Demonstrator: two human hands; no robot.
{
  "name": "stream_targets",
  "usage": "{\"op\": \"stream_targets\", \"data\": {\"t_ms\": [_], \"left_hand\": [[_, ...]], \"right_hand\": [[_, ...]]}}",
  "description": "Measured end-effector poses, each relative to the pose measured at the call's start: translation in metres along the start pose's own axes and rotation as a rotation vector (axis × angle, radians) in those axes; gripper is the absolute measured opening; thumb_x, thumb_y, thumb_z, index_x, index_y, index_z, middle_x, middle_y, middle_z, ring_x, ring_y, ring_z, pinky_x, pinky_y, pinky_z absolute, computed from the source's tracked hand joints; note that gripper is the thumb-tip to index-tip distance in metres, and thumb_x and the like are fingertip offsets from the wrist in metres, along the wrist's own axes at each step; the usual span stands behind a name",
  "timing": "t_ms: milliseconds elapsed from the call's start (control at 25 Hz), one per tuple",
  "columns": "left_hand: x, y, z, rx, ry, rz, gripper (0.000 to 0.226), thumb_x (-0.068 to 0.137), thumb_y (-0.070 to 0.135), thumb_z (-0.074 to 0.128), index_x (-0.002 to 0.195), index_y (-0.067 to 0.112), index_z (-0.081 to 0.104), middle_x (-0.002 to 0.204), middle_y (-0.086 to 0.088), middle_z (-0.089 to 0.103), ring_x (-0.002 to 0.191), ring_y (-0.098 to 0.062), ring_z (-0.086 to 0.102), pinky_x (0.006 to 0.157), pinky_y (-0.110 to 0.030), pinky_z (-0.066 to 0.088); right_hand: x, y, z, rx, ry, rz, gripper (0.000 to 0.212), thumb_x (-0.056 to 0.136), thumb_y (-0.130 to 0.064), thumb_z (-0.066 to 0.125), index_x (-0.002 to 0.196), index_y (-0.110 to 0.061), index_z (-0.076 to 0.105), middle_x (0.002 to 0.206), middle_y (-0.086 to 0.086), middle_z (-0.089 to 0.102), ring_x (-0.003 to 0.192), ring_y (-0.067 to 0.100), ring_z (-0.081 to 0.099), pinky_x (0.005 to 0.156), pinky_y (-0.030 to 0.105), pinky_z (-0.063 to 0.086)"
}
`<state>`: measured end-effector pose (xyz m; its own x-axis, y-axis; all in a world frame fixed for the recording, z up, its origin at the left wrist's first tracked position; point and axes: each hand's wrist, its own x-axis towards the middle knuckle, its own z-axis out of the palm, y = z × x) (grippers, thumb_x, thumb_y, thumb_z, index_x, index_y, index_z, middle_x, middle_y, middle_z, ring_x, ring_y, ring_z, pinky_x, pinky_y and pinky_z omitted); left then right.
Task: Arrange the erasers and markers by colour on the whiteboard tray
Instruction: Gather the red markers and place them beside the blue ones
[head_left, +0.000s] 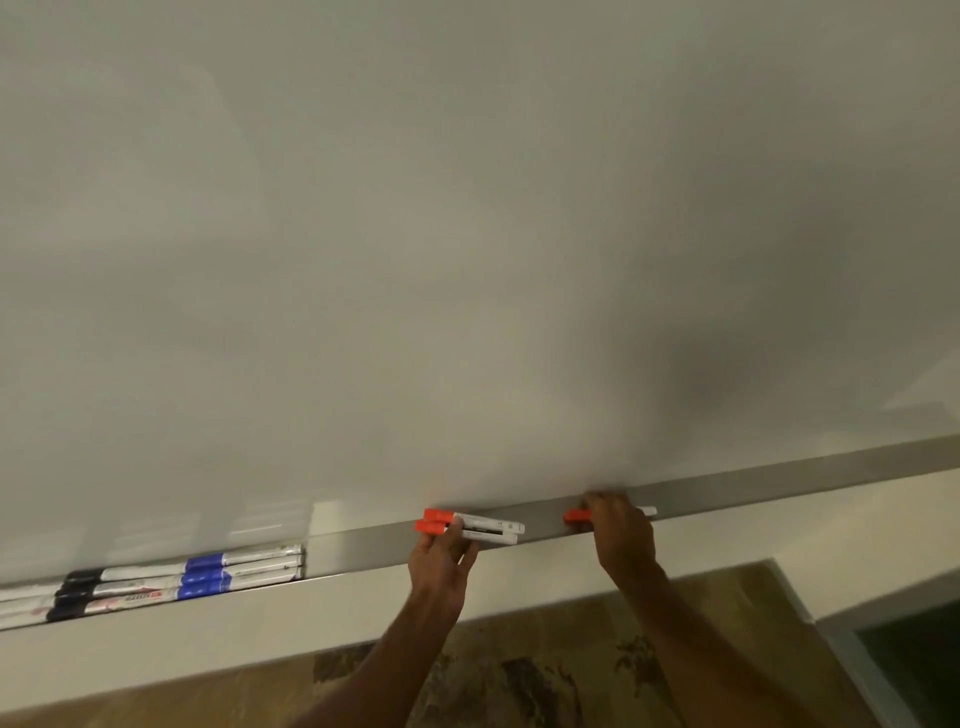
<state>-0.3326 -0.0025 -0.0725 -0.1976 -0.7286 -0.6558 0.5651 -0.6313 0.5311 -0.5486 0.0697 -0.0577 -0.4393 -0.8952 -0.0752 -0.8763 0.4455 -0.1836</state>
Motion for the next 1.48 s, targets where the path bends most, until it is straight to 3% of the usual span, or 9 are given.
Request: {"op": "stream_targets", "data": {"t_ms": [200,360,440,640,840,1000,1160,1400,1480], "left_hand": [[-0.002,0.013,-0.009,0.010,-0.015,-0.005,0.008,0.092,0.001,0.054,0.095,0.008,0.057,0.092,-0.012,0.060,0.085,-0.023,0.060,0.081,-0.038,0.051],[-0.004,0.023,-0.017,0.027,-0.021,-0.010,0.008,0.092,0.001,0.054,0.093,0.008,0.057,0.091,-0.013,0.061,0.085,-0.025,0.061,0.085,-0.042,0.051],[-0.006,0.028,-0.021,0.044,-0.032,-0.005,0.009,0.092,0.001,0.053,0.093,0.009,0.057,0.090,-0.013,0.062,0.084,-0.026,0.061,0.089,-0.045,0.050],[-0.014,0.040,-0.035,0.087,-0.051,-0.022,0.013,0.093,-0.001,0.050,0.098,0.007,0.058,0.088,-0.014,0.065,0.081,-0.025,0.063,0.074,-0.037,0.053],[-0.022,0.056,-0.046,0.072,-0.050,-0.007,0.013,0.091,-0.003,0.051,0.093,0.007,0.059,0.080,-0.012,0.064,0.072,-0.023,0.061,0.074,-0.037,0.052],[-0.026,0.070,-0.055,0.022,0.021,0.030,0.005,0.090,0.003,0.058,0.092,0.007,0.060,0.080,-0.012,0.066,0.075,-0.022,0.063,0.067,-0.034,0.054],[-0.026,0.082,-0.064,-0.008,0.119,0.088,0.013,0.089,0.004,0.061,0.101,0.002,0.060,0.093,-0.017,0.063,0.080,-0.024,0.061,0.068,-0.036,0.052],[-0.029,0.101,-0.082,-0.085,0.168,0.122,0.027,0.086,0.005,0.065,0.112,0.002,0.060,0.106,-0.021,0.064,0.099,-0.032,0.061,0.077,-0.037,0.053],[-0.031,0.108,-0.088,-0.140,0.187,0.120,0.020,0.086,0.004,0.065,0.106,0.003,0.061,0.109,-0.021,0.064,0.103,-0.033,0.061,0.074,-0.037,0.054]], "right_hand": [[0.003,-0.026,-0.006,-0.063,0.094,-0.076,0.025,0.075,-0.034,0.077,0.094,-0.019,0.069,0.097,0.003,0.071,0.093,0.021,0.065,0.081,0.034,0.055],[0.004,-0.071,0.001,0.032,-0.032,-0.223,0.027,0.094,-0.031,0.053,0.118,-0.023,0.063,0.119,0.001,0.065,0.112,0.019,0.056,0.097,0.031,0.046],[0.002,-0.097,0.004,0.116,-0.006,-0.295,0.024,0.093,-0.026,0.054,0.115,-0.022,0.064,0.115,0.003,0.067,0.108,0.020,0.060,0.093,0.031,0.049],[-0.007,-0.161,0.003,0.267,0.018,-0.388,0.015,0.088,-0.034,0.059,0.096,-0.023,0.064,0.097,0.003,0.069,0.092,0.020,0.065,0.078,0.031,0.051],[-0.009,-0.203,0.009,0.221,-0.057,-0.431,0.017,0.090,-0.025,0.052,0.097,-0.017,0.065,0.102,0.007,0.069,0.102,0.025,0.062,0.085,0.035,0.051],[-0.015,-0.220,0.015,0.300,-0.081,-0.483,0.026,0.092,-0.031,0.053,0.109,-0.018,0.068,0.108,0.001,0.070,0.106,0.018,0.062,0.092,0.034,0.050],[-0.022,-0.240,0.014,0.428,-0.147,-0.502,0.035,0.090,-0.046,0.052,0.114,-0.026,0.067,0.106,0.000,0.073,0.099,0.015,0.065,0.089,0.032,0.053],[-0.021,-0.247,0.028,0.627,-0.043,-0.338,0.022,0.093,-0.015,0.056,0.109,-0.009,0.070,0.110,0.006,0.072,0.101,0.019,0.066,0.094,0.029,0.050],[-0.020,-0.248,0.035,0.758,-0.051,-0.218,0.017,0.090,-0.015,0.061,0.102,-0.008,0.071,0.103,0.007,0.073,0.095,0.020,0.068,0.084,0.021,0.054]]}}
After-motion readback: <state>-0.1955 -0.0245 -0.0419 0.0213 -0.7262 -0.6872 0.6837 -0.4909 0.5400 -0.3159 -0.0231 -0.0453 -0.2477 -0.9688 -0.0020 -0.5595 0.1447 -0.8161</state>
